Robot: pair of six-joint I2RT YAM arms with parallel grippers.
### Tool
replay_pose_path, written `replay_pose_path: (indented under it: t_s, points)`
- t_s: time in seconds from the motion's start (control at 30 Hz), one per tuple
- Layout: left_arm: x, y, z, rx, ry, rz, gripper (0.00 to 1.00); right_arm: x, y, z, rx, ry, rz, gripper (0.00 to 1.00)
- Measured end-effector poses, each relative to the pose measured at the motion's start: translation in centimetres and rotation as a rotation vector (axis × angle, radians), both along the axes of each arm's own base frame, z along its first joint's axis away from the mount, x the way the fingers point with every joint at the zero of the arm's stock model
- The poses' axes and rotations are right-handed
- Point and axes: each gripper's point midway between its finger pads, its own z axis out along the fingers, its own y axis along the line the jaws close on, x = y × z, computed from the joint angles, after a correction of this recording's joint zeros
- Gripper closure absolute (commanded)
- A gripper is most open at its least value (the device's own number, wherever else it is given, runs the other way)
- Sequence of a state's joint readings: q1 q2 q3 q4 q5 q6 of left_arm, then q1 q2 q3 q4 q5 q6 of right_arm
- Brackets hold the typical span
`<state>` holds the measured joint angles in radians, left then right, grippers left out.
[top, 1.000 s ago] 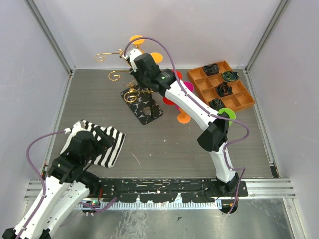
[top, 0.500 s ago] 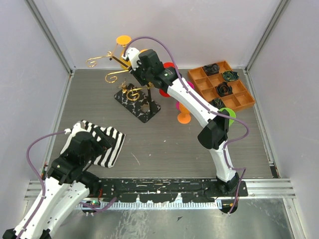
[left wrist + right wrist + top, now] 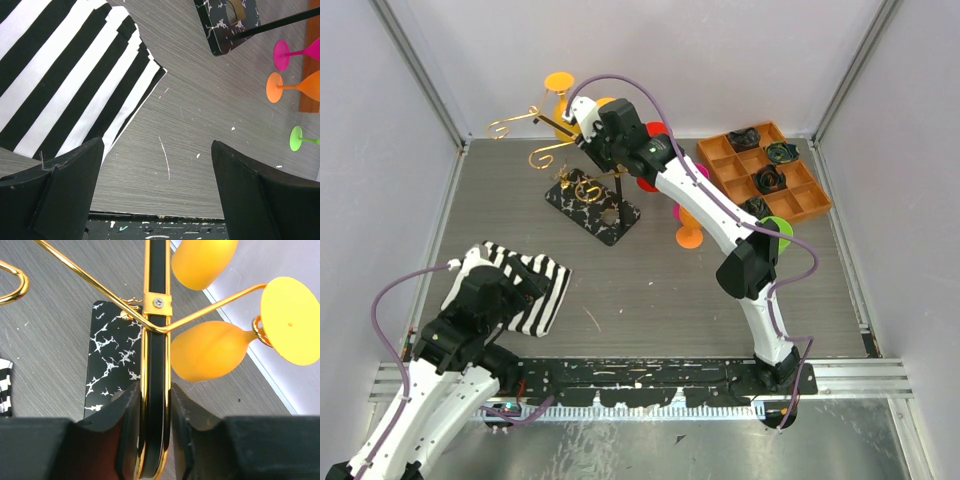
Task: Place the wine glass upside down on the wine glass rack
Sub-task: Adjust the wine rack at the center of the board.
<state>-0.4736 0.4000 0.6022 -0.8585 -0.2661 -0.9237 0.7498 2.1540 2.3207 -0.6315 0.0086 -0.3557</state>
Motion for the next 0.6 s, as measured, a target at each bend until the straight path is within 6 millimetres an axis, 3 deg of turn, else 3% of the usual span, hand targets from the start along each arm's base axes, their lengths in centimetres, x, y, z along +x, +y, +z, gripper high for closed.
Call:
replay_pose_path:
  t_s: [0.17, 0.37, 0.47, 0.6]
  points:
    - [-0.2, 0.1, -0.1, 0.002, 0.003, 0.0, 0.05, -0.4, 0.8, 0.0, 0.033, 0.018, 0.019, 0.46]
    - [-0.4, 0.2, -0.2, 0.004, 0.007, 0.001, 0.03, -1.0, 1.4, 0.4, 0.079, 0.039, 0.027, 0.4]
    - [-0.4, 0.2, -0.2, 0.005, 0.008, 0.0, 0.02, -1.4, 1.3, 1.9, 0.116, 0.029, 0.019, 0.36]
    - [-0.2, 0.3, -0.1, 0.03, 0.02, -0.004, 0.02, -2.7, -0.2, 5.7, 0.171, -0.009, -0.022, 0.31]
